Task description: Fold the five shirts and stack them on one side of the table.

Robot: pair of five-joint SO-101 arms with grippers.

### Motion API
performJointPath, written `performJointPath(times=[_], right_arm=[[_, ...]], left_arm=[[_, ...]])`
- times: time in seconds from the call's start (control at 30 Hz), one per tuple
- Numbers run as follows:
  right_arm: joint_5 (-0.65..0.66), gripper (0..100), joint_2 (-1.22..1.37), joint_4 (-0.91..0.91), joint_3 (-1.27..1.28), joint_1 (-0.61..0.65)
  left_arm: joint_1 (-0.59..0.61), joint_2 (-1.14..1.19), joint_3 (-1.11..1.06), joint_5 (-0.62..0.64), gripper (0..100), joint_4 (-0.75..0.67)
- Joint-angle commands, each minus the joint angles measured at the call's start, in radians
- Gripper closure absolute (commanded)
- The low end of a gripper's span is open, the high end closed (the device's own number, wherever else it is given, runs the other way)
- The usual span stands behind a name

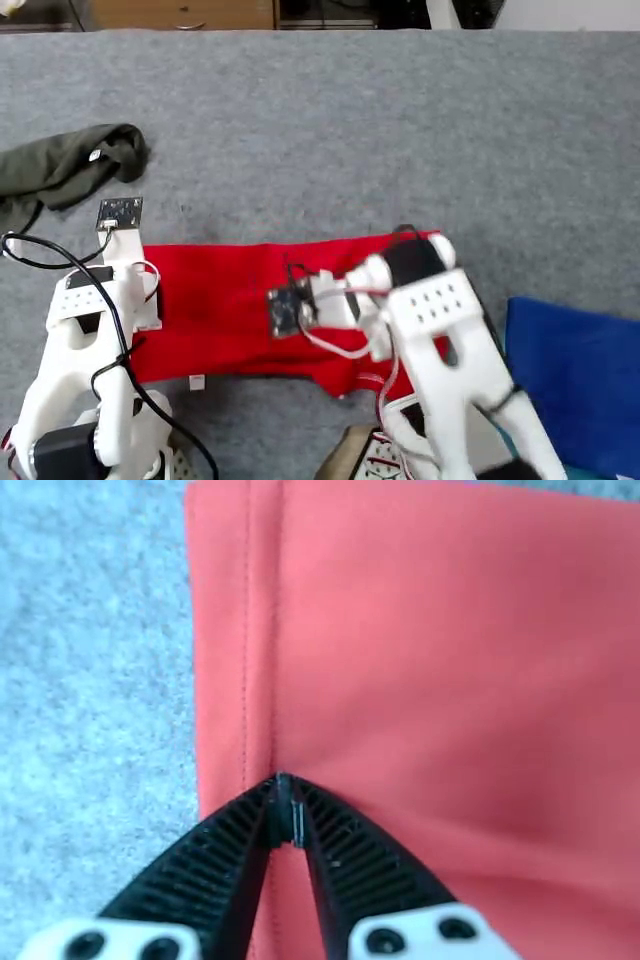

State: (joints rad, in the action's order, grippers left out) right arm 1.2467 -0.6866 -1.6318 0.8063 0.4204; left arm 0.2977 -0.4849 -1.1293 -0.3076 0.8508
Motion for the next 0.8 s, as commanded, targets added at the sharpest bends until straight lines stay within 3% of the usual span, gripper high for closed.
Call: performJointPath(times=[0.0,0.13,0.37,0.6,0.77], right_arm=[[-0.008,83.6,-0.107,-0.040,0.120,0.064],[-0.078,83.6,-0.113,0.061,0.248,0.093],[-0.081,83.6,-0.064,0.210,0.340,0.074],[-0.061,83.6,-0.067,-0.037,-0.143,-0.062],[-0.040,83.6,0.021,0.048,-0.326,-0.199]], left_arm=[[0.008,0.001,0.035,0.000,98,-0.011],[0.008,0.001,0.035,0.000,98,-0.011],[0.008,0.001,0.035,0.000,98,-0.011],[0.009,-0.007,0.052,0.008,98,0.000],[0.003,0.002,0.310,0.135,98,0.155]])
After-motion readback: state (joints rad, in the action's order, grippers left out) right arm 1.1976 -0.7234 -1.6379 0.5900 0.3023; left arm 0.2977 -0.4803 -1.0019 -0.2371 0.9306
